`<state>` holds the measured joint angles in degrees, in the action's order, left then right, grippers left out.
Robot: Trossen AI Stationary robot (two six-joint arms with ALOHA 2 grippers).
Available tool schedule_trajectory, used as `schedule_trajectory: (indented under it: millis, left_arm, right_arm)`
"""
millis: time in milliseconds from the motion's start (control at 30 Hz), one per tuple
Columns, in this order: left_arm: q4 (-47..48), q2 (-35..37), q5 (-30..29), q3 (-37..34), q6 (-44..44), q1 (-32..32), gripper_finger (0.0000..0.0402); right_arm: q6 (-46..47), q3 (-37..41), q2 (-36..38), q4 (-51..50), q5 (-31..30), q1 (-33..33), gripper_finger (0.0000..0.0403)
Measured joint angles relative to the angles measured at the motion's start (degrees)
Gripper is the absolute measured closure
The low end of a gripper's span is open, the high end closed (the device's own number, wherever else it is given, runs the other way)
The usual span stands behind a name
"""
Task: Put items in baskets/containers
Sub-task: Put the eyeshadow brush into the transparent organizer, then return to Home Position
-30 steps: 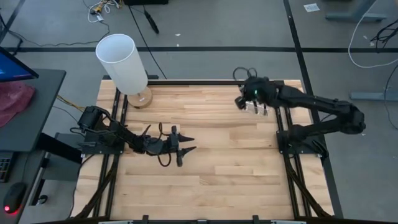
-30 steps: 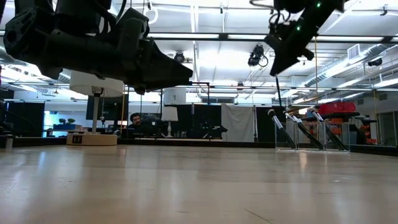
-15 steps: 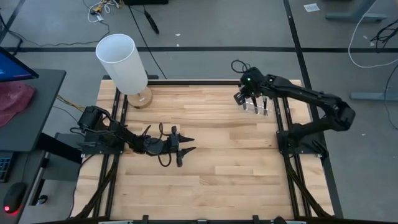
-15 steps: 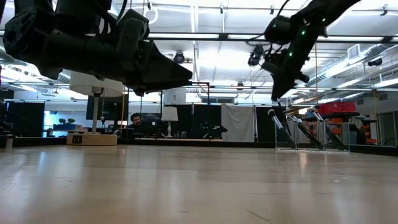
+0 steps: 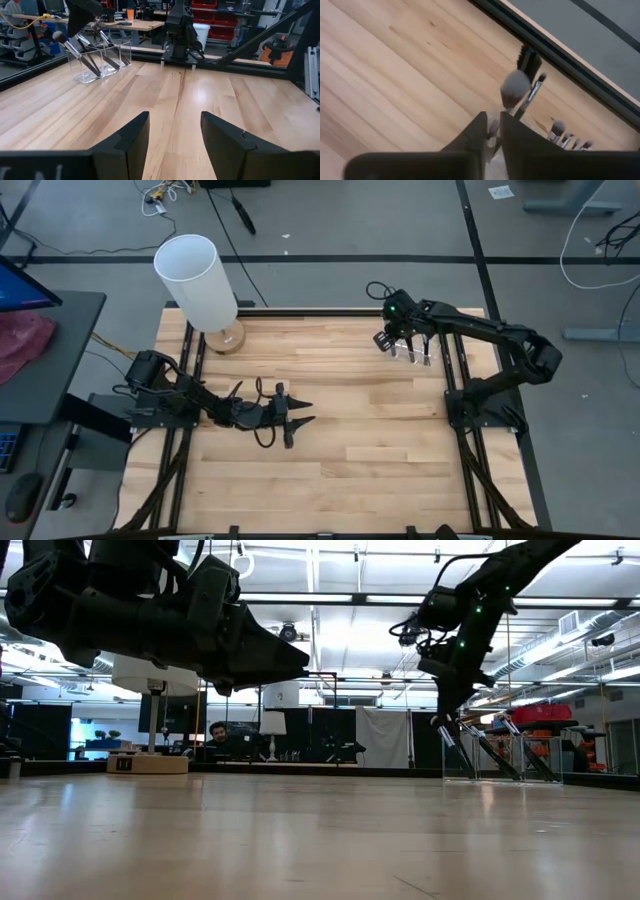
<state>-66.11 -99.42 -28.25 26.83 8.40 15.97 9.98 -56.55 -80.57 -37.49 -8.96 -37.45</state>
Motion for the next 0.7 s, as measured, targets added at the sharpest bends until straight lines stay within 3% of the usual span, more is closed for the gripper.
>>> schedule_trajectory:
  millis: [367, 533, 700]
  left_arm:
    - [-0.02, 0.0, -0.02, 0.0, 0.18, 0.0, 0.022]
    - [-0.02, 0.0, -0.01, 0.0, 0.42, 0.0, 0.022]
    - [-0.04, 0.0, -0.06, 0.0, 0.42, 0.02, 0.022]
  right_arm:
    - [-0.62, 0.02, 4.27, -2.06, -1.37, 0.02, 0.0241]
    - [0.85, 0.02, 11.64, -1.88, -2.54, 0.71, 0.0226]
    - [1.77, 0.02, 17.62, -0.49, -2.4, 7.76, 0.0225]
